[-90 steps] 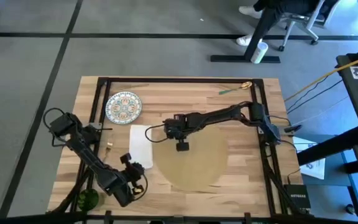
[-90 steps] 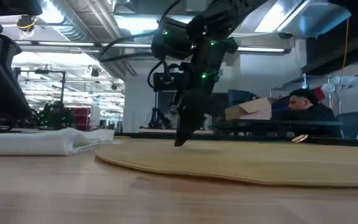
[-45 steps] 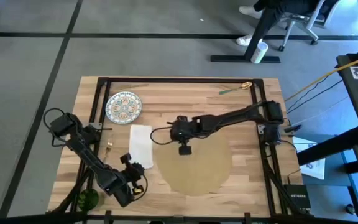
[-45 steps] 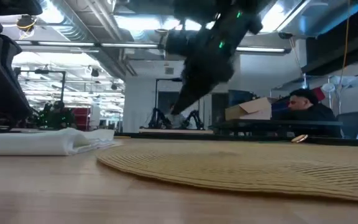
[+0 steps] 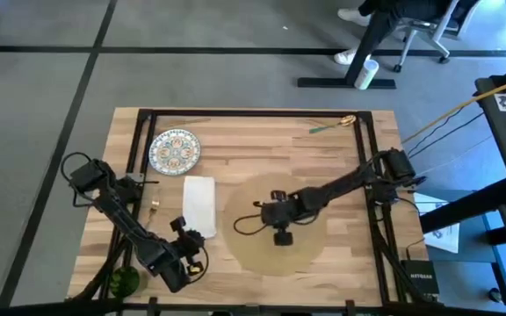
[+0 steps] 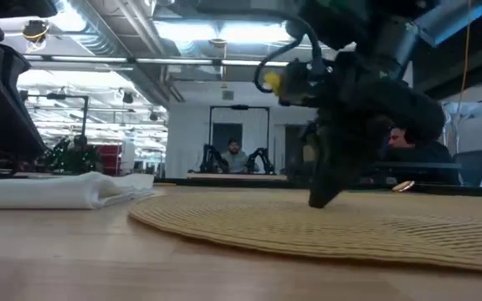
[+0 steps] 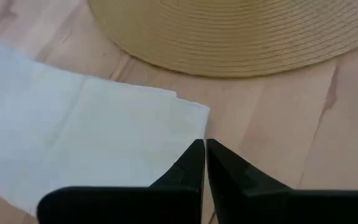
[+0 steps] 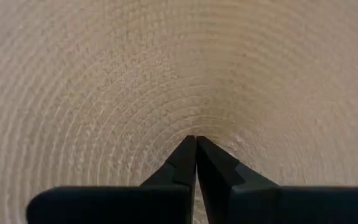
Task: Set table place
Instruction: Adjust the brown place mat
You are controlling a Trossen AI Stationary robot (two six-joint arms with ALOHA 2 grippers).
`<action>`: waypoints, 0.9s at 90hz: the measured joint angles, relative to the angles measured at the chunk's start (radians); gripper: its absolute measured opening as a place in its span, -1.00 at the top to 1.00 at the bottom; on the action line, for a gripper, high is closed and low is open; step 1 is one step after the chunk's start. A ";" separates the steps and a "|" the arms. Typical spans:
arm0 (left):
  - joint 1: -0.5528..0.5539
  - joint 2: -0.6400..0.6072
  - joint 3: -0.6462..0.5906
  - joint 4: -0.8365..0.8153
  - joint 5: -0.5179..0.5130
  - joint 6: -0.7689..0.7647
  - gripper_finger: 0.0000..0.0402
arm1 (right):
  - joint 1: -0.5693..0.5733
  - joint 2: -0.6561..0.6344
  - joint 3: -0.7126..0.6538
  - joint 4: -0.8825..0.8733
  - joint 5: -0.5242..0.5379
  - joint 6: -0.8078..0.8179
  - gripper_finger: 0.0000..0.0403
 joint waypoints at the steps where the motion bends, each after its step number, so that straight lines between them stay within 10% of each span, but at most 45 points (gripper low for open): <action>1: 0.001 0.000 0.000 0.001 0.000 0.000 1.00 | 0.000 0.000 -0.003 0.007 0.000 0.002 1.00; 81: 0.008 0.000 0.000 0.042 0.000 0.036 1.00 | -0.099 0.002 -0.033 0.032 0.014 -0.049 1.00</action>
